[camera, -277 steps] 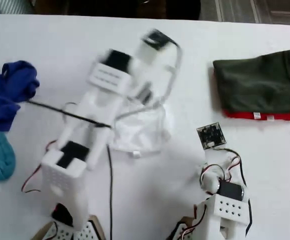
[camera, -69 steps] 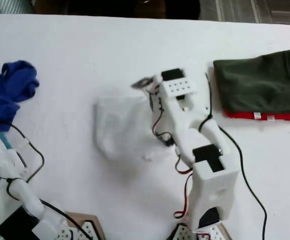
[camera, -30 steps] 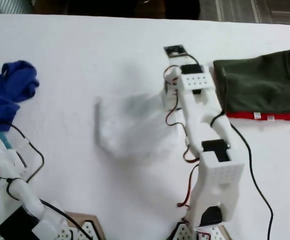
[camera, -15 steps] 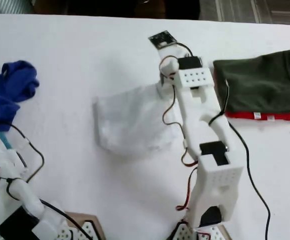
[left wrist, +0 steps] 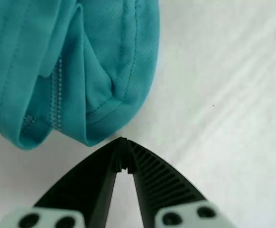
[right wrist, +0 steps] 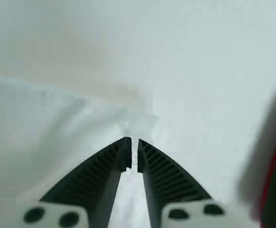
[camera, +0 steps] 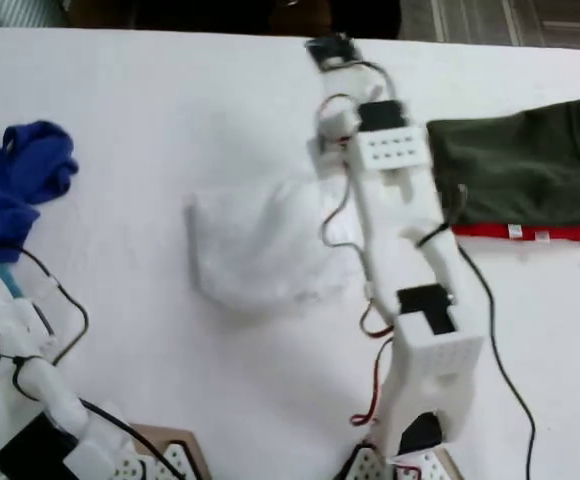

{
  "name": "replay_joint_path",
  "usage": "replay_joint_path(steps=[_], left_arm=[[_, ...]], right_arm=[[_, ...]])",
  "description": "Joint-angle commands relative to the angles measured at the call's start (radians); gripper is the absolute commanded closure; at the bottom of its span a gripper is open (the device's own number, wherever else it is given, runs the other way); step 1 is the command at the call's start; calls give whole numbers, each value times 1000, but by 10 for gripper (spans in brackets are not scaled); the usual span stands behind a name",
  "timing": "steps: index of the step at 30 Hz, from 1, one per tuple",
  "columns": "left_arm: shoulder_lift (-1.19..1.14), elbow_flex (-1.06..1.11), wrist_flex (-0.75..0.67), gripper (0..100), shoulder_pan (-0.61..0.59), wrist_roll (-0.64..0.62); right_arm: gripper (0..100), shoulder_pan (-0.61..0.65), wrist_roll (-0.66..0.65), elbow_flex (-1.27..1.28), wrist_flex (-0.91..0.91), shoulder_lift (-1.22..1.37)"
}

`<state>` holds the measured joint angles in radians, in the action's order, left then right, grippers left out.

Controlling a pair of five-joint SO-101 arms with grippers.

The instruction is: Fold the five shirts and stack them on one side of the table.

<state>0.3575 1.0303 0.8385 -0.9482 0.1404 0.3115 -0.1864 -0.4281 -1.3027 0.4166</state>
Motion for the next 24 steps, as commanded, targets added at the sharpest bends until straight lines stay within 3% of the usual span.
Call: replay_joint_path(steps=[1,12,19,24], left_arm=[[35,-2,-11,974,-6,-11],[35,-2,-11,974,-6,-11],[35,-2,-11,974,-6,-11],[35,-2,-11,974,-6,-11]], right_arm=[[978,82,31,-37,50,19],[978,-15,26,-49,-108,251],[978,-4,-75,-189,-147,93],[978,-8,-75,-158,-341,-19]])
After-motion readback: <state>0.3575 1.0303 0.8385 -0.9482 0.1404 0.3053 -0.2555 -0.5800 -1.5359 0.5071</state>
